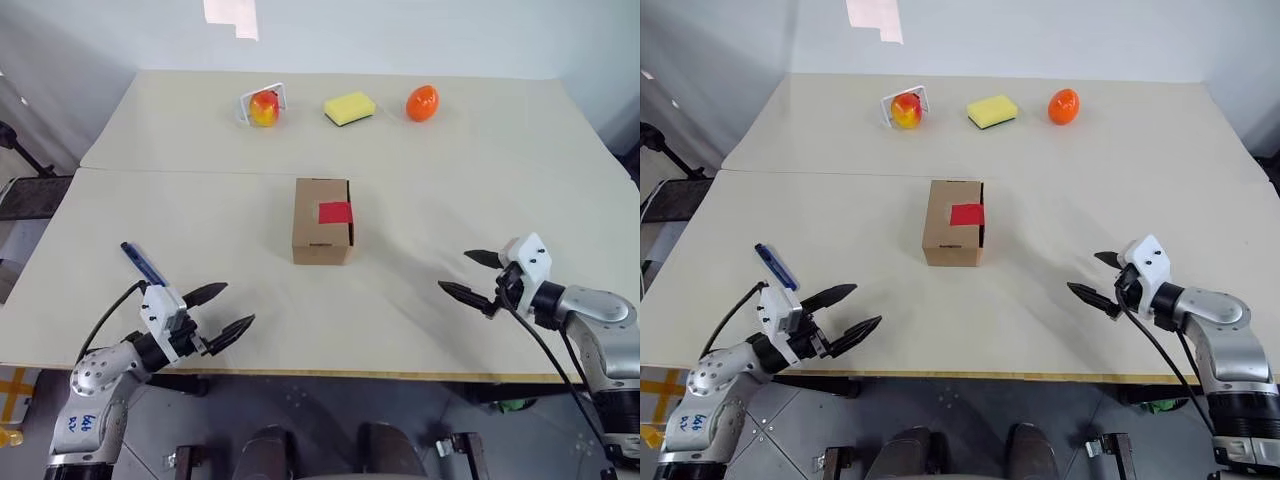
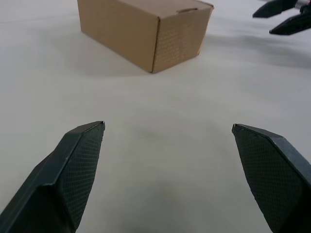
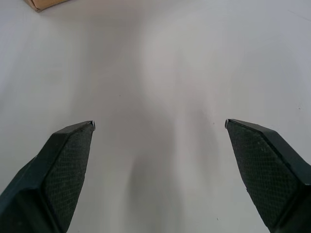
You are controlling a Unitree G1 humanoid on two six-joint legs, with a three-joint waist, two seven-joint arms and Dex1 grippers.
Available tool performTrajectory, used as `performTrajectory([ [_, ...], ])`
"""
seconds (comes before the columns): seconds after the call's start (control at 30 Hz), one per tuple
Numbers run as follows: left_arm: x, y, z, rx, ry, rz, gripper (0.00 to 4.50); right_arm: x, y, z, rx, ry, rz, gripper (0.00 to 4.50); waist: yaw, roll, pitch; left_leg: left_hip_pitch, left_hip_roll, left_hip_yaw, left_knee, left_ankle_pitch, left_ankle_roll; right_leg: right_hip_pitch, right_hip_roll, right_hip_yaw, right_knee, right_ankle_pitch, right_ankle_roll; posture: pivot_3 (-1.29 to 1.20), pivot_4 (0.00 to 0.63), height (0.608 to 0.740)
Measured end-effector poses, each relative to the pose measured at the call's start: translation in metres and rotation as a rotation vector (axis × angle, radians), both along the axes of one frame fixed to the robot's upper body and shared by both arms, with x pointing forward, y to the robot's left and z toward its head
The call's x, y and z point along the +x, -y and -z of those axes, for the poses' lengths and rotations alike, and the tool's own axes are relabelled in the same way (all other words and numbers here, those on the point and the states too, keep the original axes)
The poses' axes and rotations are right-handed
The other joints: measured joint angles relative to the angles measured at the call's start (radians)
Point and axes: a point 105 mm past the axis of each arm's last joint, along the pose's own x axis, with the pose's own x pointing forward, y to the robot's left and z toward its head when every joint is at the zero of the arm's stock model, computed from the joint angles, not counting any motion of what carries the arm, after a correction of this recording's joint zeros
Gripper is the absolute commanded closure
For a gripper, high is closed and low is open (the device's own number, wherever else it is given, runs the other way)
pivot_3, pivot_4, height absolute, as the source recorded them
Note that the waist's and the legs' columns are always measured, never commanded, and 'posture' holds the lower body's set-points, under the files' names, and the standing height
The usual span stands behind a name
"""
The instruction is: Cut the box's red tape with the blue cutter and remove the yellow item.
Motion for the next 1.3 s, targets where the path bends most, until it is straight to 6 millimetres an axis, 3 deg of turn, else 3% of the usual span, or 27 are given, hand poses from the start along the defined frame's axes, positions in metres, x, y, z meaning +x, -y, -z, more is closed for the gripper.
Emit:
performTrajectory([
  [0.23, 0.008, 0.006, 0.004, -0.009, -0.09, -0.038, 0.04, 0.003, 0.006, -0.003, -0.024, -0.003, 0.043, 0.0, 0.001, 0.0, 0.0, 0.0, 0.0, 0.0, 0.001, 0.0, 0.0, 0.0, 0.0, 0.0, 0.001, 0.0, 0.0, 0.0, 0.15, 0.74],
  [0.37, 0.017, 0.01, -0.007, 0.001, -0.05, -0.038, 0.22, 0.009, 0.009, -0.008, -0.034, -0.009, 0.119, 0.0, 0.0, 0.0, 0.0, 0.0, 0.0, 0.0, 0.001, 0.0, 0.0, -0.001, 0.0, 0.0, 0.001, 0.0, 0.0, 0.0, 0.15, 0.74],
  [0.47, 0.032, 0.01, -0.02, 0.016, 0.003, -0.055, 0.89, 0.016, 0.006, -0.02, -0.021, 0.014, 0.132, 0.63, 0.0, 0.0, 0.0, 0.0, 0.0, 0.001, 0.001, 0.0, 0.0, -0.001, 0.0, 0.0, 0.002, 0.0, 0.0, 0.0, 0.15, 0.74],
  [0.6, 0.059, -0.001, -0.033, 0.025, 0.059, -0.127, 2.11, 0.022, -0.009, -0.036, 0.017, 0.037, 0.103, 1.96, 0.0, 0.0, 0.0, 0.0, 0.0, 0.001, 0.002, 0.0, 0.0, -0.001, 0.001, 0.0, 0.003, 0.0, 0.0, 0.0, 0.15, 0.74],
  [0.73, 0.08, -0.005, -0.042, 0.025, 0.101, -0.155, 3.43, 0.032, -0.039, -0.039, 0.065, 0.018, 0.038, 3.43, -0.001, 0.0, 0.0, -0.002, 0.0, 0.002, 0.002, 0.0, -0.001, -0.004, 0.001, -0.001, 0.005, 0.0, 0.0, 0.0, 0.15, 0.74],
  [0.83, 0.095, 0.003, -0.044, 0.005, 0.111, -0.138, 4.4, 0.046, -0.061, -0.04, 0.101, 0.001, 0.01, 4.5, -0.002, 0.0, 0.0, -0.002, -0.001, 0.003, 0.002, 0.001, -0.001, -0.005, 0.001, -0.005, 0.006, 0.0, 0.0, 0.0, 0.15, 0.74],
  [1.03, 0.115, 0.028, -0.035, 0.027, 0.09, -0.046, 4.48, 0.079, -0.091, -0.03, 0.094, -0.056, 0.005, 4.5, -0.005, -0.001, 0.0, -0.003, -0.002, 0.002, 0.003, 0.001, -0.001, -0.006, -0.001, -0.022, 0.007, 0.0, 0.0, 0.0, 0.15, 0.74],
  [1.17, 0.123, 0.053, -0.025, 0.083, 0.055, 0.072, 4.48, 0.099, -0.135, -0.033, 0.06, -0.045, -0.078, 4.5, -0.023, -0.001, 0.0, -0.004, -0.002, 0.001, 0.003, 0.001, -0.002, -0.006, -0.002, -0.028, 0.008, 0.0, 0.0, 0.0, 0.15, 0.74],
  [1.3, 0.118, 0.07, -0.019, 0.092, 0.025, 0.174, 4.48, 0.103, -0.162, -0.041, 0.065, -0.02, -0.159, 4.5, -0.037, -0.001, 0.0, -0.005, -0.002, -0.001, 0.002, 0.001, -0.002, -0.006, -0.003, -0.032, 0.008, 0.0, 0.0, 0.0, 0.15, 0.74],
])
